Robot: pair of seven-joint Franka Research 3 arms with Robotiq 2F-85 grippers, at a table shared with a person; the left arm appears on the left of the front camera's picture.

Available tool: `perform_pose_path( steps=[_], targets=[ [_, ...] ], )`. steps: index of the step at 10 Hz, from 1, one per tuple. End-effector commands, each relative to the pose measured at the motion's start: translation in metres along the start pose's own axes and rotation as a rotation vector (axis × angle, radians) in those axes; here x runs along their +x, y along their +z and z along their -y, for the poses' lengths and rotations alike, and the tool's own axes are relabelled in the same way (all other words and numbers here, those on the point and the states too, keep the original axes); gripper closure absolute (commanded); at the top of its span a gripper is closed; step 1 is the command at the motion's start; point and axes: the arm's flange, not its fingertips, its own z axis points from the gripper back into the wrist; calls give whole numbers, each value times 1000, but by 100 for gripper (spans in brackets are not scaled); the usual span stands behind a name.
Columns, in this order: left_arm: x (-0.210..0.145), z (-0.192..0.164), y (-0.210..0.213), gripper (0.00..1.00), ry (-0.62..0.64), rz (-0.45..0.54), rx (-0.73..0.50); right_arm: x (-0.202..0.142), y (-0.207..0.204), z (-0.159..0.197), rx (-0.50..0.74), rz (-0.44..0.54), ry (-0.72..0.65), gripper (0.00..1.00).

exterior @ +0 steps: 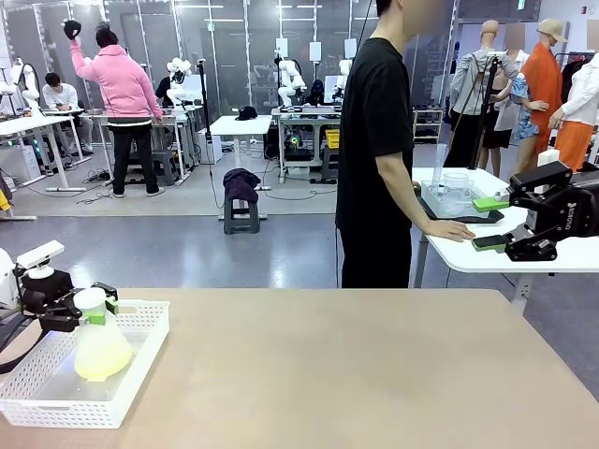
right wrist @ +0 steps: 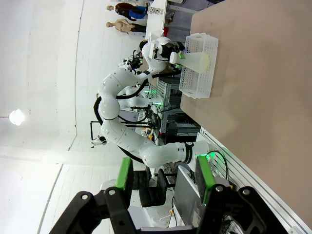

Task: Prepare the solutions needed for the experiment.
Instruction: When the human places the Big flask in the center of the table, pick up the Big flask and place it in the left Organizing basket.

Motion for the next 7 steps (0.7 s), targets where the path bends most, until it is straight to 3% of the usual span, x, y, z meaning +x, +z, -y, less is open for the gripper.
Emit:
perform_pose_path(
  steps=[1, 2, 3, 4, 5, 6, 7],
  targets=[
    [1, 7, 1, 55, -18, -40, -2, 0, 0, -1, 6, 2, 12, 35],
    [3, 9, 3, 21, -22, -44, 0, 0, 0, -1, 6, 2, 12, 35],
    [3, 12, 7, 35, -21, -47, 5, 0, 0, -1, 6, 2, 12, 35],
    [5, 16, 10, 1, -24, -46, 16, 0, 0, -1, 6, 2, 12, 35],
    [7, 18, 13, 15, -24, -54, 28, 0, 0, -1, 6, 2, 12, 35],
    [9, 20, 16, 0, -20, -59, 30, 0, 0, -1, 6, 2, 12, 35],
    [10, 21, 17, 0, -18, -59, 28, 0, 0, -1, 6, 2, 12, 35]
  ],
)
